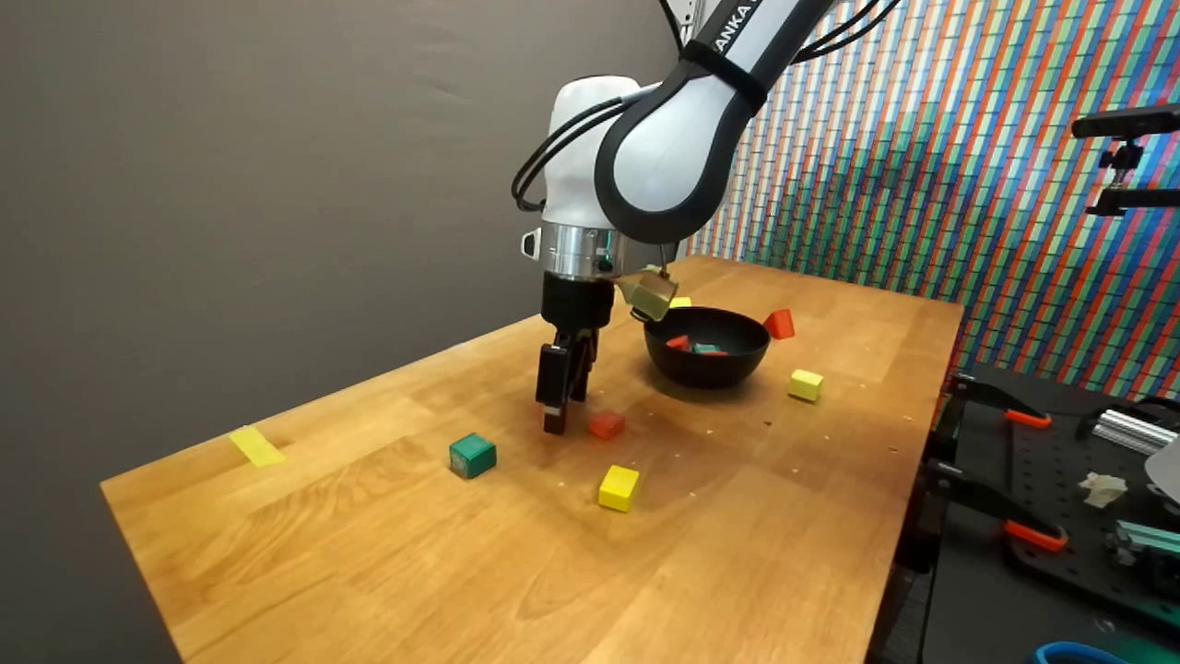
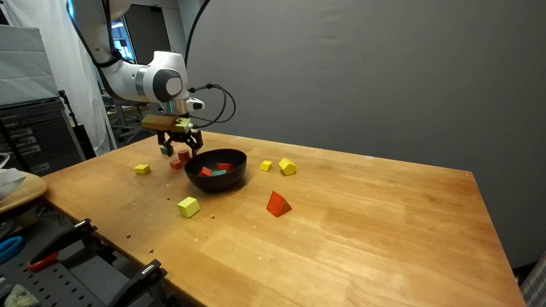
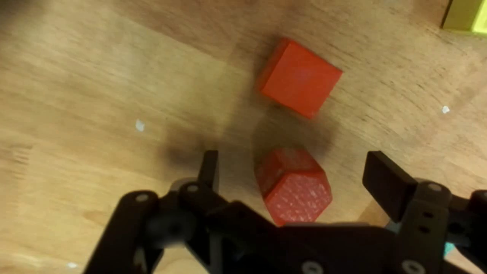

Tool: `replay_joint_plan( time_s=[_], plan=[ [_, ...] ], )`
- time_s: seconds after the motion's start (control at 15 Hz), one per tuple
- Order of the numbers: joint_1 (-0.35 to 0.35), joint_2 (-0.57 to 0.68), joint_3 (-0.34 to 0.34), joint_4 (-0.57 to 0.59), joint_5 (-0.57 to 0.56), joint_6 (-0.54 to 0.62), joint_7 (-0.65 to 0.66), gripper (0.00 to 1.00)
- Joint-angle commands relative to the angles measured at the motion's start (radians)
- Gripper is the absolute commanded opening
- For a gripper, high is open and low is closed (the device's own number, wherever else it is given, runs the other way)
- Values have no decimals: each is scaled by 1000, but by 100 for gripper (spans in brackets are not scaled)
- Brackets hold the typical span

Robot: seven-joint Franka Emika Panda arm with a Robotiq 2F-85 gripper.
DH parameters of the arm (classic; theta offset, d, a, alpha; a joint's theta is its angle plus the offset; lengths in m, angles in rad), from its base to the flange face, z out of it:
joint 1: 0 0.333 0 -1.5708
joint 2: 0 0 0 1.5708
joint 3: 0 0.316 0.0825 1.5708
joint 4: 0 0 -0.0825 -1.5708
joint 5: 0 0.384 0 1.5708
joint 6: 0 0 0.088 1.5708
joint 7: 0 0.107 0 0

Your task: Pick up all the cubes and put them in the black bowl

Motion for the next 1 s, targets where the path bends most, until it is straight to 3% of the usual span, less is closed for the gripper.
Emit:
replay_joint_plan(
  time_s=[0.0, 0.13, 0.4, 0.53, 0.73, 0.93],
  plan=[
    [10, 33, 1, 49, 12, -43, -22, 71],
    [12, 21, -2, 48, 10, -40, -21, 64],
    [22, 4, -16, 52, -3, -29, -9, 31],
    [26, -20, -19, 41, -8, -31, -9, 19],
    [-19, -147, 24, -60, 22, -96, -48, 19],
    [18, -302, -61, -184, -36, -110, 36, 19]
  ],
)
